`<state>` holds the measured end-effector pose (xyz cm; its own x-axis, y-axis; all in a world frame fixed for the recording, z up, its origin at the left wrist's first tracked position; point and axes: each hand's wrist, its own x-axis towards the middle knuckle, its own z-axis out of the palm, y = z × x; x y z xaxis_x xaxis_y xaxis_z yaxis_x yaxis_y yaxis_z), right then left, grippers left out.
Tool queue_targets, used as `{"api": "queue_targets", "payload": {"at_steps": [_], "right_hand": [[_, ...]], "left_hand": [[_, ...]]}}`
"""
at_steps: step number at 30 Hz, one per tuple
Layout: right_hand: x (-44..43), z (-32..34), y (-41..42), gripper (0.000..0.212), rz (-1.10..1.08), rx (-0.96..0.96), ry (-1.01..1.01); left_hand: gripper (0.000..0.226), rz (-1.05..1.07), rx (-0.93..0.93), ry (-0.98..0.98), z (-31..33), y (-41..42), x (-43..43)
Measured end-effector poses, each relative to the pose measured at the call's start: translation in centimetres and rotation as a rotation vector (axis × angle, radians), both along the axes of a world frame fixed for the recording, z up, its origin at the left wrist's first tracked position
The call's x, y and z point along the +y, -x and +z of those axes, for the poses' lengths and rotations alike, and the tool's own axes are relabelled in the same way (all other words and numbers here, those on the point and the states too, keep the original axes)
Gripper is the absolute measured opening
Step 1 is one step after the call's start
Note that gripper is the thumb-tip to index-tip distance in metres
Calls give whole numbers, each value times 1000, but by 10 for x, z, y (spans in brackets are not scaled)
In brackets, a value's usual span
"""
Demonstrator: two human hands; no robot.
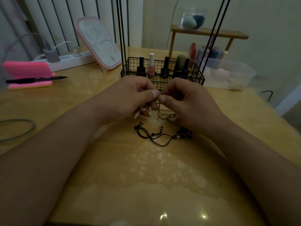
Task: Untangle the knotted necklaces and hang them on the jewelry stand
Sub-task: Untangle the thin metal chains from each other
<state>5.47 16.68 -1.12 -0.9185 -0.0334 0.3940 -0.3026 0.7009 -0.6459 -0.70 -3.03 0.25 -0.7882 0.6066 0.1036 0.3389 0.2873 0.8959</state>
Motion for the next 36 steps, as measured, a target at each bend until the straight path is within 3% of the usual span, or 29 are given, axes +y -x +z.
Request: {"api": "queue_targets", "payload": {"at_steps": [6,13,17,25,36], "right_hand": [[1,0,0,4,-21,6,-5],[1,1,-2,6,-32,27,-89],[1,2,-3,6,-23,6,-32],[5,5,-1,12,6,-57,151],[-1,0,-2,11,62,-125,99]], "left_hand": [[10,-17,50,3,-2,1,-1],[4,45,285,52,-7,1,5],[6,59,363,50,-8,-2,7],[2,50,261,-19,-6,0,5],[9,42,153,-74,-3,-2,3]]}}
